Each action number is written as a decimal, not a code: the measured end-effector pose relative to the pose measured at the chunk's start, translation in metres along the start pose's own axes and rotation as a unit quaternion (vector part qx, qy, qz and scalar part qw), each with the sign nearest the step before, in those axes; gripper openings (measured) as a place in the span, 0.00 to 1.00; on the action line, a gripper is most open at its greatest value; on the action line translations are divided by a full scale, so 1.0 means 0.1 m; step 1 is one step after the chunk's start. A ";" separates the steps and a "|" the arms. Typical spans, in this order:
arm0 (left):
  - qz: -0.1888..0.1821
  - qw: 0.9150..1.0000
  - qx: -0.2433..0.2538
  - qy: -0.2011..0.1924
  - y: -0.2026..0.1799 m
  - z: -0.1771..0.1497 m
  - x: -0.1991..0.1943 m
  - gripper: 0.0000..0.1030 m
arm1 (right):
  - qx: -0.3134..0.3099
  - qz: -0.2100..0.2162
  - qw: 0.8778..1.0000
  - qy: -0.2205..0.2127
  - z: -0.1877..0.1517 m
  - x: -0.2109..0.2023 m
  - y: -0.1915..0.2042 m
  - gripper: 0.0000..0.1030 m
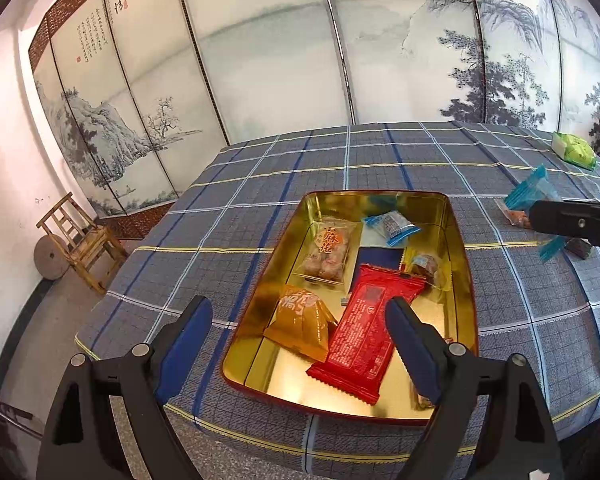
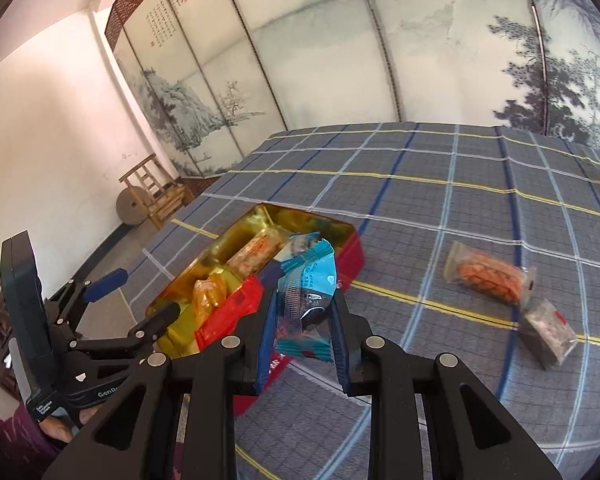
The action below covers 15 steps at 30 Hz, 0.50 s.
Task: Organize snacks
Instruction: 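Lower the teal-wrapped candy into the tin and open the right gripper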
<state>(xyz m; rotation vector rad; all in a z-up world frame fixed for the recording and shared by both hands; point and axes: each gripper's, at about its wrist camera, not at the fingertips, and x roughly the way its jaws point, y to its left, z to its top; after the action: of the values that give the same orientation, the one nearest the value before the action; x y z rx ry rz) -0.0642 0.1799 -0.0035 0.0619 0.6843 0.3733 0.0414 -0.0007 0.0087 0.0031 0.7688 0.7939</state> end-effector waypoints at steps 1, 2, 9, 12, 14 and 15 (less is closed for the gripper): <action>0.003 1.000 -0.005 0.000 0.04 -0.01 0.01 0.84 | -0.004 0.004 1.000 0.005 0.02 0.06 0.05 0.26; 0.007 1.000 -0.010 0.001 0.09 -0.03 0.02 0.84 | -0.008 0.009 1.000 0.010 0.03 0.12 0.11 0.26; 0.026 0.998 -0.048 0.015 0.46 -0.14 0.09 0.84 | -0.016 0.035 0.998 0.046 0.07 0.52 0.38 0.26; 0.029 0.998 -0.055 0.018 0.55 -0.16 0.11 0.84 | -0.010 0.047 0.997 0.060 0.14 0.70 0.45 0.26; 0.031 0.998 -0.055 0.021 0.57 -0.18 0.13 0.84 | -0.007 0.053 0.996 0.067 0.19 0.82 0.48 0.26; 0.031 0.998 -0.055 0.022 0.58 -0.19 0.13 0.84 | -0.005 0.056 0.996 0.071 0.21 0.88 0.50 0.26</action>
<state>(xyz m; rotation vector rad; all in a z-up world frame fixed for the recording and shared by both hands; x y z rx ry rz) -0.0848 0.2374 -0.0155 -0.0289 0.7050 0.4725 0.0617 0.0979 -0.0166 -0.0189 0.9060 0.9120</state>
